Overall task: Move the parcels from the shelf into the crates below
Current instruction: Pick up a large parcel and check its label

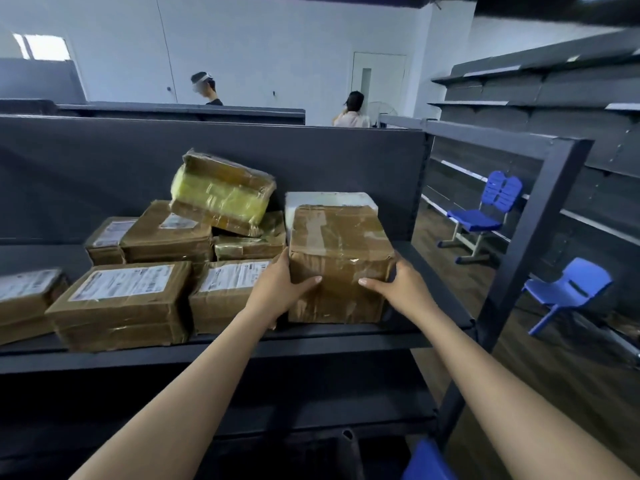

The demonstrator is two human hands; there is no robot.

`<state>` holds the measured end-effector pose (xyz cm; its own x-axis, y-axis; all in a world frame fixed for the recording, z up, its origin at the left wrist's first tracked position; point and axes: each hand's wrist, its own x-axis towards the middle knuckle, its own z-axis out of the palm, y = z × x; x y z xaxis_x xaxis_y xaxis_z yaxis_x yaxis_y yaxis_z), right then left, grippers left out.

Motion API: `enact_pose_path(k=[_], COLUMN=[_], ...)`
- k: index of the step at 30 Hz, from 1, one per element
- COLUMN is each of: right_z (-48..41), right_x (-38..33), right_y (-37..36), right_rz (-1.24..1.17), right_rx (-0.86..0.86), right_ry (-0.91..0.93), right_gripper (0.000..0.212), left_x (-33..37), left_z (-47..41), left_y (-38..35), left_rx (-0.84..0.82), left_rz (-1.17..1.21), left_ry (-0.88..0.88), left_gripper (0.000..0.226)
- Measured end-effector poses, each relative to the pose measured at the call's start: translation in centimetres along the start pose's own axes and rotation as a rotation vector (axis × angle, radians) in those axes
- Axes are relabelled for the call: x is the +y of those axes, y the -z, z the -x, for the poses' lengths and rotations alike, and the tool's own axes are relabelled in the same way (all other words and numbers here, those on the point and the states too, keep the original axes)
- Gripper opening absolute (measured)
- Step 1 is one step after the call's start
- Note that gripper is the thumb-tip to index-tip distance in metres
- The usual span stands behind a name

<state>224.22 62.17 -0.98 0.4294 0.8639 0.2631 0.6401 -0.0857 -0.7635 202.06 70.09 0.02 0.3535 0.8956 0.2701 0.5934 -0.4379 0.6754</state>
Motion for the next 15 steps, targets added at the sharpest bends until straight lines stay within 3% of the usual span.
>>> enact_pose_path(k=[3,5,11,15], right_z=[-0.4,-0.5,0.1,1.8], right_x=[0.4,0.8,1.3,1.1], right_y=[0.3,0.3,0.3,1.2], right_rz=[-0.079,-0.103,-0.13,-0.112], right_rx=[-0.076,-0.125,-0.114,-0.056], right_ry=[-0.01,-0.023,-0.005,0.037], right_gripper=[0.04,0.046,0.05,0.048], left_x=[-0.7,-0.9,-0.3,0.5], left_z=[-0.8,-1.0,-0.5,1.1], left_y=[-0.4,-0.7,-0.7,-0.1], left_rx=[-0.029,-0.036,-0.003,0.013], left_rz=[0.032,0.031,0.056,0.119], left_ry=[0.026,0.036,0.03,-0.013], left_gripper=[0.076,0.074,0.042,0.038])
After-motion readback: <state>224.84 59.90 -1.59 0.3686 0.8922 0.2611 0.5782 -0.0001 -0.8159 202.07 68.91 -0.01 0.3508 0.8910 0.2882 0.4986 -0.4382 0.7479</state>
